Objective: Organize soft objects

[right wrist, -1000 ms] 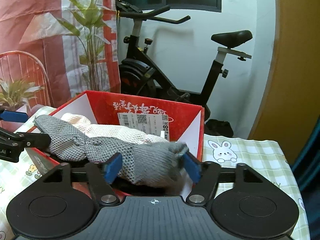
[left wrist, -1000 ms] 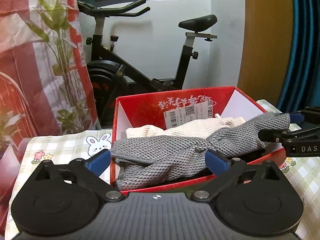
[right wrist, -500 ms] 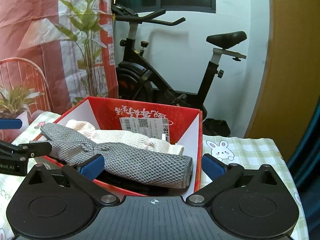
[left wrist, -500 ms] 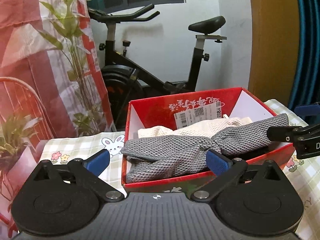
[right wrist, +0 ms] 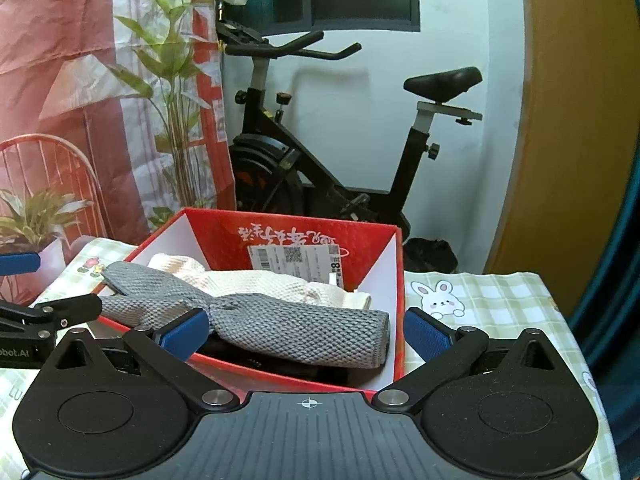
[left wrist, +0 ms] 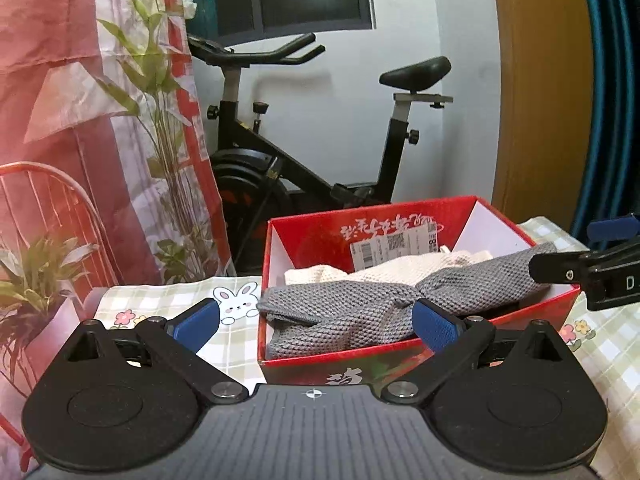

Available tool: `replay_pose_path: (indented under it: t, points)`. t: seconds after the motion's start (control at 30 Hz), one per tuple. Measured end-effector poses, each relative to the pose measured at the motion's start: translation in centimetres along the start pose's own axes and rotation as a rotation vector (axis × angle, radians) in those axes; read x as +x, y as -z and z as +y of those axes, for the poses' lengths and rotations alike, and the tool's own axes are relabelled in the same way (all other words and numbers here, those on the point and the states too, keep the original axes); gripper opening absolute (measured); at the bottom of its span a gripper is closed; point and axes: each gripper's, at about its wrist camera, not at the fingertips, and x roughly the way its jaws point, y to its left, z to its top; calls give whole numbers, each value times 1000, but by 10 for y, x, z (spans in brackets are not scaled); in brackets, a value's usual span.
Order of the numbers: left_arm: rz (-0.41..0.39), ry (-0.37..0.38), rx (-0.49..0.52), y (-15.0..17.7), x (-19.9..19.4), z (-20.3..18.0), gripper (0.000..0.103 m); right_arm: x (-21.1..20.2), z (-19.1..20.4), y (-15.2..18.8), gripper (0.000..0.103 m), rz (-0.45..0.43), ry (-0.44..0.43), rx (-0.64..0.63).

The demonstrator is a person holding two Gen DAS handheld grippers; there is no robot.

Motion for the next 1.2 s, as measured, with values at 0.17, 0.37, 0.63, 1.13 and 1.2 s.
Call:
replay_pose_path:
  t: [0.17, 0.37, 0.63, 1.13, 1.2]
  points:
    - [-6, -17, -12, -4, -13, 3, 103, -12, 3, -2, 103, -12, 4, 1]
    - [-34, -30, -34, -14, -43, 6, 103, -42, 9, -10, 103, -43, 16, 22]
    - [-93, -98, -31, -27, -120, 8, 103, -107, 19, -22, 103, -122, 53, 37]
    - [-231, -161, -2, -12, -231, -6, 103, -230, 41, -10, 103, -248, 21, 63]
    - [-236, -158, -14, -14, -233, -6, 103, -233, 42, -9, 103, -248, 23, 54]
